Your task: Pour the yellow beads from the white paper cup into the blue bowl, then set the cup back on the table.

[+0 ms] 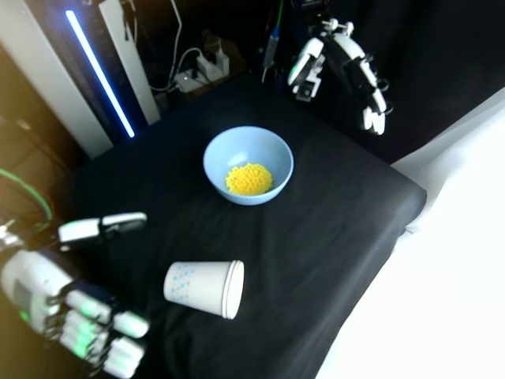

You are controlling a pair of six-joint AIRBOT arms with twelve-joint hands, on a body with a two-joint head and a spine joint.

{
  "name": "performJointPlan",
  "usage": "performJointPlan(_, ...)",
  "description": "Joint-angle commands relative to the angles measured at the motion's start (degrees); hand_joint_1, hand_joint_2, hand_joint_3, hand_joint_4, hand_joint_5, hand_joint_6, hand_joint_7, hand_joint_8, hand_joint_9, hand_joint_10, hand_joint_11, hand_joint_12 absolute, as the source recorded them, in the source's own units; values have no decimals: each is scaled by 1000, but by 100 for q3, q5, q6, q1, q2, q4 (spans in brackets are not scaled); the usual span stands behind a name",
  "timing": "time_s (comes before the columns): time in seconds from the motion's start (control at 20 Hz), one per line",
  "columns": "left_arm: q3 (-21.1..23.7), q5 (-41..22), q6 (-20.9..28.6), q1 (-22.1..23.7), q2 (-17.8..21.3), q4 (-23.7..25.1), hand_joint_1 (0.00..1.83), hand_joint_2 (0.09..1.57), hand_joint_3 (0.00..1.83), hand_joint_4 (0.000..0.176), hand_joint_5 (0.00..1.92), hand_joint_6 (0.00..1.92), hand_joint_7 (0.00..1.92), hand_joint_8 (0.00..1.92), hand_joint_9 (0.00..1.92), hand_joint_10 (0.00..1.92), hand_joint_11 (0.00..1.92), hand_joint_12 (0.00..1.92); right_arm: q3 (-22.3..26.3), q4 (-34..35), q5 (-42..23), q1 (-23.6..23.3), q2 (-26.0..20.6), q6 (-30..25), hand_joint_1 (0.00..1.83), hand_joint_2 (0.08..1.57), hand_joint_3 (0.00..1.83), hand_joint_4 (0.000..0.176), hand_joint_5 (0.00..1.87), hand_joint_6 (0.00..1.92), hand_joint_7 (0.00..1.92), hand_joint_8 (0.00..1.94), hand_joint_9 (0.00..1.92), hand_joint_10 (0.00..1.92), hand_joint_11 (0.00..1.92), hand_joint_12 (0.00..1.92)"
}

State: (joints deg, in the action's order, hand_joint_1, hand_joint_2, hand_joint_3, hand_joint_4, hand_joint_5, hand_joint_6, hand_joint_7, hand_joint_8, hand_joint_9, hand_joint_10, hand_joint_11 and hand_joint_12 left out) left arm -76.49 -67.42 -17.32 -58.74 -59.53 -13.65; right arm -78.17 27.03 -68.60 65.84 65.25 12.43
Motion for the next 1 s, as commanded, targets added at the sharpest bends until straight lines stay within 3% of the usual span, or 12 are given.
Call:
performJointPlan(0.0, -40, -747, 51, 111, 44, -86, 566, 918, 3, 21, 92, 1, 384, 1, 289, 5, 0, 497, -25, -27, -729, -93, -96, -58, 971, 587, 0, 176, 0, 0, 0, 0, 0, 0, 0, 0)
performJointPlan(0.1, -24, -806, 50, 152, 82, -78, 528, 861, 0, 55, 108, 2, 331, 0, 299, 1, 0, 515, -4, -170, -728, -170, -229, -48, 959, 562, 0, 176, 0, 0, 0, 0, 0, 0, 0, 0)
performJointPlan(0.15, -16, -861, 50, 164, 103, -83, 550, 856, 0, 58, 113, 2, 328, 0, 291, 1, 0, 473, 15, -235, -728, -220, -301, 13, 965, 522, 0, 176, 0, 0, 0, 0, 0, 0, 0, 0)
performJointPlan(0.2, -13, -925, 50, 170, 114, -102, 552, 863, 0, 75, 95, 0, 301, 0, 255, 0, 0, 422, 53, -282, -728, -252, -383, 91, 960, 518, 0, 176, 0, 0, 0, 0, 0, 0, 0, 0)
performJointPlan(0.3, 11, -1041, -11, 179, 159, -245, 527, 888, 4, 42, 57, 0, 302, 4, 229, 1, 0, 401, 192, -321, -790, -270, -573, 240, 933, 515, 0, 176, 0, 0, 0, 0, 0, 0, 0, 0)
performJointPlan(0.35, 4, -1111, -27, 171, 176, -365, 492, 895, 4, 34, 31, 0, 289, 1, 237, 3, 0, 372, 291, -317, -870, -270, -652, 300, 932, 543, 5, 176, 0, 0, 0, 0, 0, 0, 0, 0)
performJointPlan(0.55, 157, -1594, -30, 157, 272, -513, 462, 890, 3, 20, 17, 0, 286, 0, 248, 3, 0, 349, 537, -274, -1241, -270, -826, 417, 977, 601, 27, 176, 0, 0, 0, 0, 0, 0, 0, 0)
performJointPlan(0.6, 180, -1647, -38, 159, 296, -518, 452, 898, 2, 15, 22, 1, 287, 0, 251, 2, 0, 386, 633, -256, -1387, -270, -899, 533, 908, 595, 21, 176, 0, 0, 0, 0, 0, 0, 0, 0)
performJointPlan(0.7, 258, -1804, -53, 172, 371, -520, 464, 873, 0, 29, 32, 1, 304, 3, 250, 1, 0, 429, 796, -142, -1757, -269, -1032, 607, 892, 611, 23, 176, 0, 0, 12, 5, 0, 0, 0, 0)
performJointPlan(0.8, 392, -2057, -134, 187, 492, -525, 448, 872, 1, 28, 34, 0, 306, 4, 250, 3, 0, 430, 945, -28, -2088, -256, -1095, 668, 905, 630, 27, 176, 0, 0, 2, 1, 0, 0, 0, 0)
performJointPlan(0.9, 512, -2304, -184, 180, 600, -528, 425, 908, 7, 64, 89, 9, 310, 3, 254, 5, 0, 377, 1010, -27, -2273, -252, -1106, 701, 882, 611, 12, 176, 0, 0, 35, 13, 0, 0, 0, 0)
performJointPlan(0.95, 597, -2456, -263, 178, 667, -486, 421, 901, 2, 61, 84, 6, 299, 0, 247, 2, 0, 374, 1067, -25, -2451, -233, -1116, 781, 902, 618, 13, 176, 0, 0, 21, 5, 0, 0, 0, 0)
